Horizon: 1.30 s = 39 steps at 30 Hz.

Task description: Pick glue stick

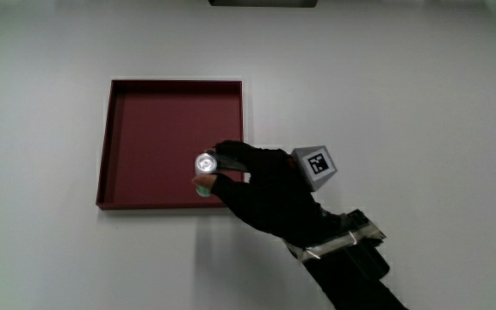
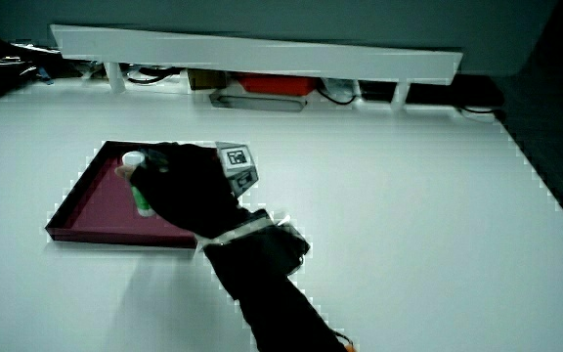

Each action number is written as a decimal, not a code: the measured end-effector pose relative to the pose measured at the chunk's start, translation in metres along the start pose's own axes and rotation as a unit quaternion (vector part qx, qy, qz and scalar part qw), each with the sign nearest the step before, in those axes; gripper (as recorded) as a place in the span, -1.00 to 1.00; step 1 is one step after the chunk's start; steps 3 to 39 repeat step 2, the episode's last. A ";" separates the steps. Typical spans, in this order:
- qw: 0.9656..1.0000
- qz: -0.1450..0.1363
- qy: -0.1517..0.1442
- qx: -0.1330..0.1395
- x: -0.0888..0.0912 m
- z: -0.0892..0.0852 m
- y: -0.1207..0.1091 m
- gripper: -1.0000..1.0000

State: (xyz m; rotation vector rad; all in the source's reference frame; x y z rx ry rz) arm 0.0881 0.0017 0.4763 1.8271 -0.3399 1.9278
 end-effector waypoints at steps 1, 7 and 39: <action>1.000 0.000 -0.007 0.000 -0.001 0.002 -0.003 1.00; 1.000 0.000 -0.012 -0.001 -0.003 0.004 -0.006 1.00; 1.000 0.000 -0.012 -0.001 -0.003 0.004 -0.006 1.00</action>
